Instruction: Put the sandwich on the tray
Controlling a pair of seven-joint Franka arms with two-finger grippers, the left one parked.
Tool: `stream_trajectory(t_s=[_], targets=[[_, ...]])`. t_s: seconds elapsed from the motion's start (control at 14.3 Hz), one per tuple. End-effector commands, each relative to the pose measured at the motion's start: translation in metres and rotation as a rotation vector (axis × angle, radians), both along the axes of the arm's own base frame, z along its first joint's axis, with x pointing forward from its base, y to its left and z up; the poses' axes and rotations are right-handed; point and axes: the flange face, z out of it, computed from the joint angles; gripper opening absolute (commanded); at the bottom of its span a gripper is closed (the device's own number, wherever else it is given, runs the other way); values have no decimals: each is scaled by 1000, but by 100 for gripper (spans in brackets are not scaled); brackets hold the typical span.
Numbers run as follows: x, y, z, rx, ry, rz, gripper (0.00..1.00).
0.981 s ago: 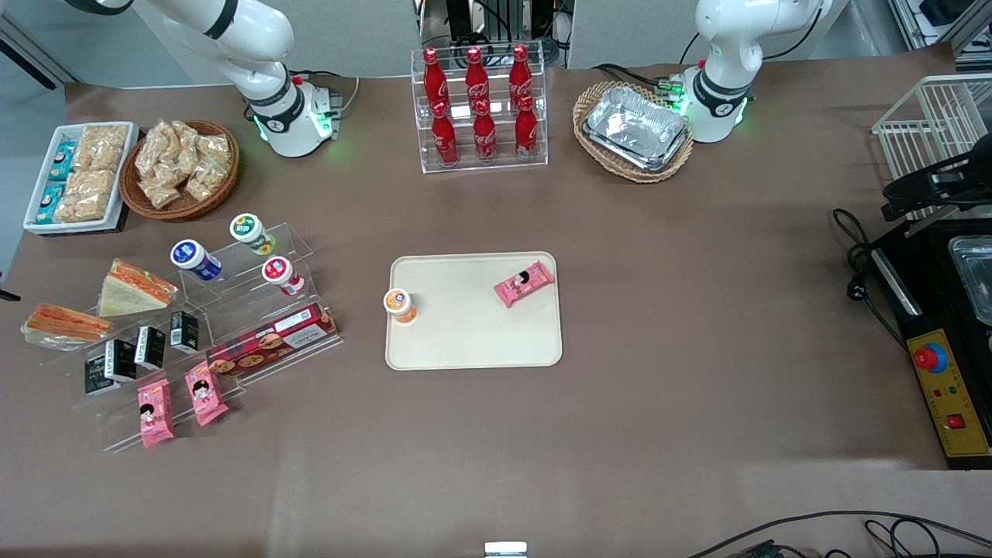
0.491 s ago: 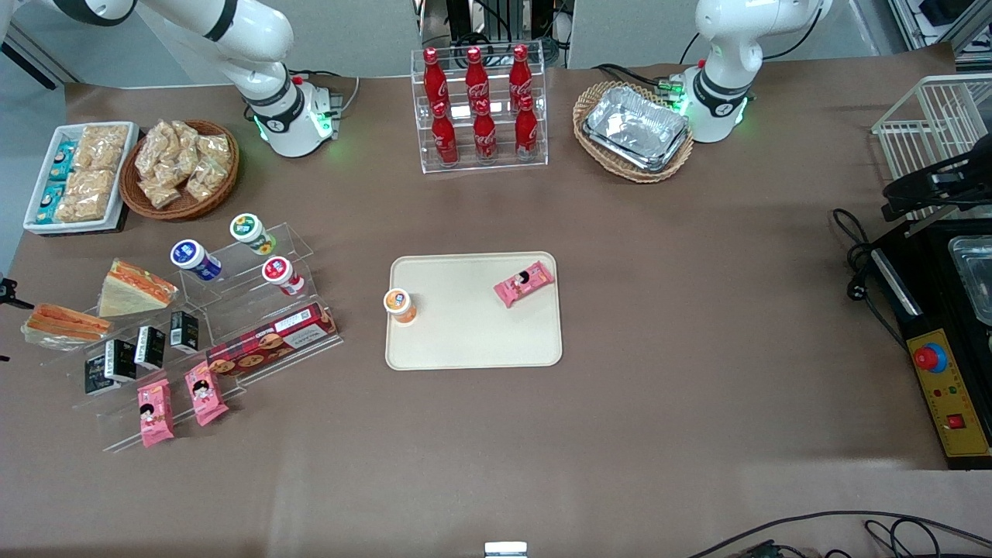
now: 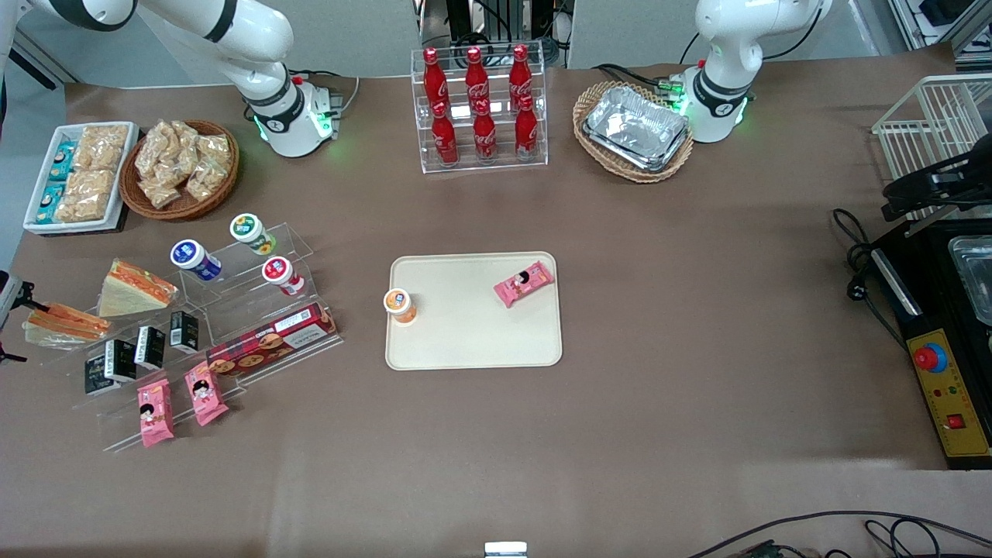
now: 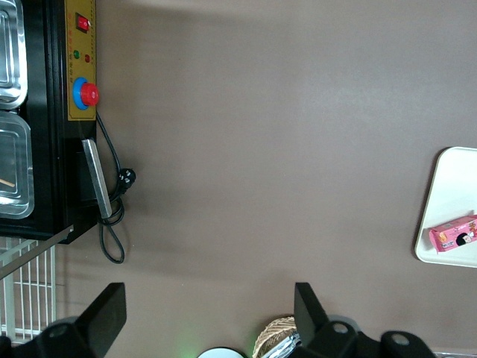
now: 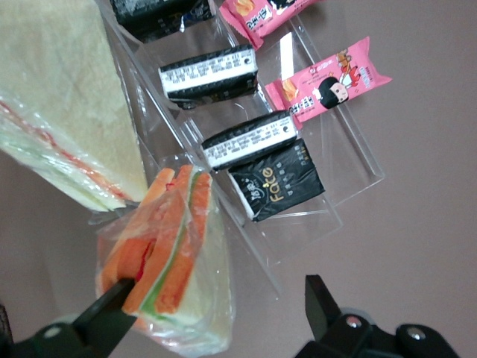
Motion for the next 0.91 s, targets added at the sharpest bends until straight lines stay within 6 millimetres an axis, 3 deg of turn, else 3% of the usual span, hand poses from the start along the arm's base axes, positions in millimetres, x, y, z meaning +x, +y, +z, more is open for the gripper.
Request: stream_trajectory(t_s=[0.0, 0.07, 0.14, 0.28, 0.35, 0.63, 0.84], targets=[[-8, -6, -14, 14, -26, -14, 99], [-8, -6, -14, 14, -26, -17, 94], [-8, -6, -15, 14, -24, -18, 76], [-7, -4, -13, 14, -26, -17, 21], [-7, -5, -13, 14, -26, -18, 4], [-7, -6, -9, 13, -32, -17, 0], [-4, -6, 5, 25, -61, -39, 0]])
